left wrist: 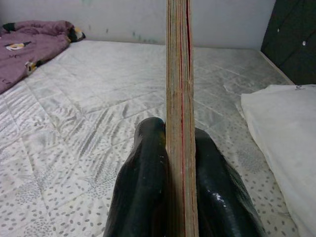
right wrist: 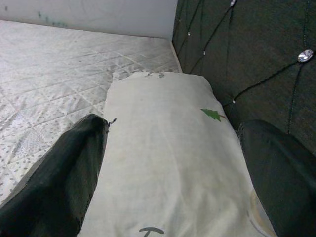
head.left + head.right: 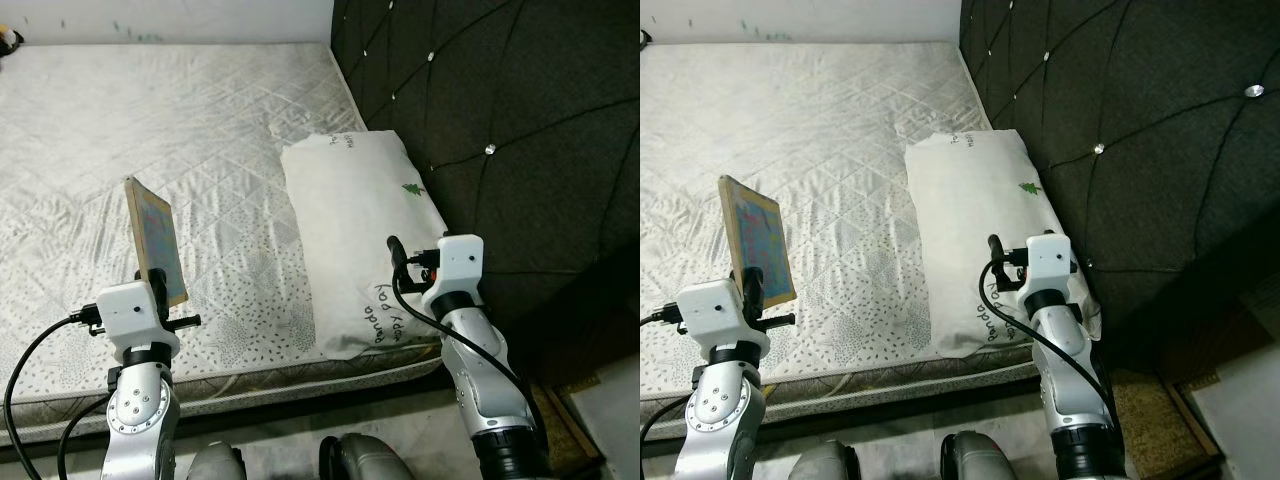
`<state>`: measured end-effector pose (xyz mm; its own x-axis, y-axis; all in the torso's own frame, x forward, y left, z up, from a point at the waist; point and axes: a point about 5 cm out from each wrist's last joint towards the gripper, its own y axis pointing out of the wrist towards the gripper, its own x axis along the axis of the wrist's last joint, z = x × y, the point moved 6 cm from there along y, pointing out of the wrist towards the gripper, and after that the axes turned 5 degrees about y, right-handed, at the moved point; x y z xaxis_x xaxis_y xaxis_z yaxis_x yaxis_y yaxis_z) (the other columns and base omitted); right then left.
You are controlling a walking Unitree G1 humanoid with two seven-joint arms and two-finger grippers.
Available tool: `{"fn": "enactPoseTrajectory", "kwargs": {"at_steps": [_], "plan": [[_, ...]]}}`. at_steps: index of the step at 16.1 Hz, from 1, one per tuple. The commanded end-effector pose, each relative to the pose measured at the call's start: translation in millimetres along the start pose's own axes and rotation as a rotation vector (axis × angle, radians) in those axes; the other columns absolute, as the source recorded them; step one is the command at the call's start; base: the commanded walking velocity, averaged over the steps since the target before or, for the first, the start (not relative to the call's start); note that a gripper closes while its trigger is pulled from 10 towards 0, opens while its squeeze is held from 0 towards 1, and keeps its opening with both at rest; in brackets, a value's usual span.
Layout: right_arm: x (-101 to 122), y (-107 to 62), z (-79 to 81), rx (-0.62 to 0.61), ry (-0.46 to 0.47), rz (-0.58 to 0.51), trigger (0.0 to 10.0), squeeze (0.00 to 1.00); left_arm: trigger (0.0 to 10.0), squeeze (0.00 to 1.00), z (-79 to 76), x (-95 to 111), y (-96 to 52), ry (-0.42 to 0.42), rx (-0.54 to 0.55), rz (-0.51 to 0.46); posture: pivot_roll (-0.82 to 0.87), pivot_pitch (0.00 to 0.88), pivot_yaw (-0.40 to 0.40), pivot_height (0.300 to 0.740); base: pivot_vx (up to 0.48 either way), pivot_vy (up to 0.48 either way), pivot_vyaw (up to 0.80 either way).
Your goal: Clean up the room
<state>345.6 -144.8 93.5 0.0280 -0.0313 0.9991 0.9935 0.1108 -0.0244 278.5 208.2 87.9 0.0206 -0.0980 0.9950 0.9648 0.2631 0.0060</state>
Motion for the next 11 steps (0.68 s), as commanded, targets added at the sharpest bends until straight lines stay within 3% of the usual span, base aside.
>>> {"fn": "enactPoseTrajectory", "kwargs": {"at_steps": [1, 6, 11], "plan": [[0.3, -0.5, -3.5, -0.008, -0.004, 0.003, 10.0, 0.0, 10.0, 0.0, -1.0, 8.2, 2.1, 0.003, -0.002, -0.031, -0.04, 0.092, -0.048, 0.674, 0.0, 0.0, 0.0], [-0.2, -0.5, -2.9, 0.0, -0.007, 0.006, 10.0, 0.0, 10.0, 0.0, -1.3, 8.5, 2.8, 0.003, 0.002, -0.032, -0.04, 0.089, -0.05, 0.615, 0.0, 0.0, 0.0], [-0.9, 0.9, -1.8, 0.007, -0.012, 0.009, 10.0, 0.0, 10.0, 0.0, -2.3, 10.1, 4.9, 0.011, 0.016, -0.031, -0.04, 0.097, -0.054, 0.611, 0.0, 0.0, 0.0]]}}
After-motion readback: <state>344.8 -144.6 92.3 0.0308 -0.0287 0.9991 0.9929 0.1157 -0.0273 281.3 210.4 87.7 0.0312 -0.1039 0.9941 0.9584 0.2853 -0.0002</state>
